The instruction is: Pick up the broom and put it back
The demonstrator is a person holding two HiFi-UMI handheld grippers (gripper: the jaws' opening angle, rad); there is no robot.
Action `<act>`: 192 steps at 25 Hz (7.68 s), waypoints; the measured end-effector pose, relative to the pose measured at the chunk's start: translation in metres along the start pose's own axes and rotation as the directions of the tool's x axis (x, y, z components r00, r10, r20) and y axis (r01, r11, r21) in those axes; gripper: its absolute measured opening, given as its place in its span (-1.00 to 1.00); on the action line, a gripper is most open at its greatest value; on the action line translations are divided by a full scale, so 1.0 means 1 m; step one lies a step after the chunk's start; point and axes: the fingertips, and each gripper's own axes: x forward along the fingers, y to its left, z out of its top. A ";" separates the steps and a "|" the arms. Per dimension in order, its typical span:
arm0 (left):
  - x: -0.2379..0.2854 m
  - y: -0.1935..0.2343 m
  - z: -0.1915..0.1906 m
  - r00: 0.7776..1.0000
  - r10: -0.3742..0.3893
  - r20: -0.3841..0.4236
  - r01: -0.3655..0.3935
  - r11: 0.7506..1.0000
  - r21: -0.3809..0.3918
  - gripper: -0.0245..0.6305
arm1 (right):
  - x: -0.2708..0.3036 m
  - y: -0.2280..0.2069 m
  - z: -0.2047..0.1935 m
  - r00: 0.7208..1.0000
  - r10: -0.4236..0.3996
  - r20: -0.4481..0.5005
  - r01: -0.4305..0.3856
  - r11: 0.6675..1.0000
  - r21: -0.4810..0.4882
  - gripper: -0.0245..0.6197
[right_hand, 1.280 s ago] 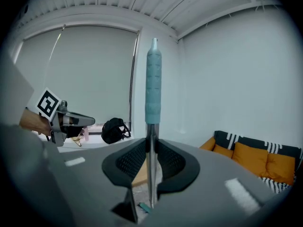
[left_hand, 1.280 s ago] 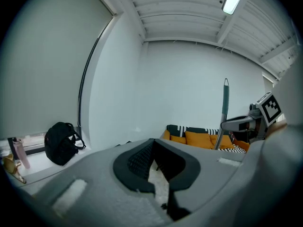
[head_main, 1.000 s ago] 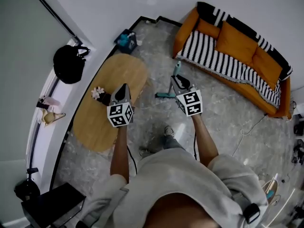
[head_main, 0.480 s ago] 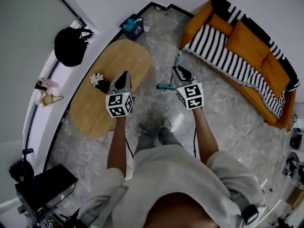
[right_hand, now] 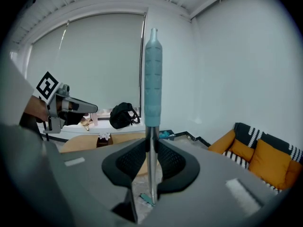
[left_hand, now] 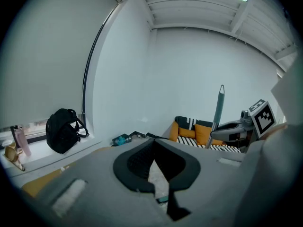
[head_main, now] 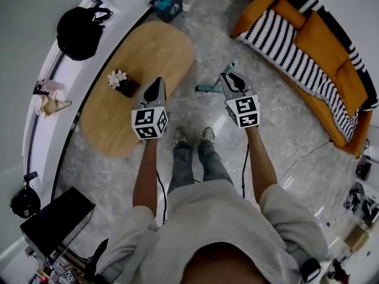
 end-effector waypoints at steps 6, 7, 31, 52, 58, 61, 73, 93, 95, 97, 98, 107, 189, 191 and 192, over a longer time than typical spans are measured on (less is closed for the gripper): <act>0.019 0.028 -0.041 0.999 0.003 -0.035 -0.005 0.999 -0.036 -0.92 | 0.044 0.014 -0.035 0.999 0.012 -0.051 -0.013 1.000 -0.014 -0.69; 0.022 0.032 -0.048 0.999 0.003 -0.039 -0.005 0.999 -0.041 -0.92 | 0.051 0.016 -0.041 0.998 0.015 -0.060 -0.016 1.000 -0.015 -0.69; 0.056 0.090 -0.179 0.993 0.029 -0.112 -0.041 0.993 -0.107 -0.92 | 0.181 0.072 -0.164 0.976 0.122 -0.183 -0.138 0.987 -0.079 -0.69; 0.062 0.119 -0.183 0.993 0.051 -0.102 -0.066 0.987 -0.144 -0.92 | 0.282 0.099 -0.165 0.955 0.169 -0.245 -0.203 0.972 -0.118 -0.68; 0.063 0.125 -0.181 0.993 0.060 -0.099 -0.074 0.987 -0.141 -0.92 | 0.298 0.093 -0.160 0.959 0.160 -0.235 -0.192 0.974 -0.121 -0.68; 0.063 0.127 -0.181 0.993 0.061 -0.098 -0.075 0.987 -0.145 -0.92 | 0.304 0.094 -0.163 0.957 0.160 -0.244 -0.195 0.972 -0.128 -0.68; 0.062 0.127 -0.187 0.993 0.059 -0.104 -0.075 0.985 -0.154 -0.92 | 0.317 0.089 -0.159 0.958 0.141 -0.250 -0.183 0.971 -0.155 -0.67; 0.061 0.111 -0.177 0.995 0.045 -0.090 -0.057 0.990 -0.132 -0.92 | 0.281 0.072 -0.148 0.978 0.118 -0.175 -0.139 0.984 -0.112 -0.41; 0.062 0.106 -0.176 0.995 0.039 -0.089 -0.050 0.990 -0.129 -0.92 | 0.266 0.066 -0.145 0.984 0.100 -0.148 -0.114 0.989 -0.091 -0.44; 0.064 0.101 -0.175 0.996 0.031 -0.087 -0.042 0.992 -0.122 -0.92 | 0.248 0.060 -0.142 0.990 0.079 -0.121 -0.088 0.994 -0.069 -0.54; 0.065 0.098 -0.174 0.996 0.026 -0.086 -0.036 0.992 -0.118 -0.92 | 0.239 0.057 -0.141 0.992 0.066 -0.109 -0.073 0.996 -0.060 -0.58; 0.070 0.059 -0.162 0.997 -0.020 -0.080 0.014 0.997 -0.070 -0.92 | 0.143 0.015 -0.148 0.996 -0.077 -0.047 0.078 0.997 0.012 -0.81; -0.053 -0.001 0.150 0.977 -0.031 0.209 -0.001 0.989 0.149 -0.93 | -0.102 -0.049 0.132 0.925 -0.270 0.268 0.266 0.963 0.053 -0.92; -0.051 0.001 0.149 0.977 -0.028 0.209 -0.003 0.989 0.148 -0.92 | -0.101 -0.049 0.133 0.925 -0.267 0.269 0.262 0.963 0.055 -0.92; -0.051 0.001 0.148 0.977 -0.027 0.210 -0.004 0.989 0.147 -0.92 | -0.100 -0.049 0.133 0.926 -0.266 0.269 0.261 0.964 0.055 -0.92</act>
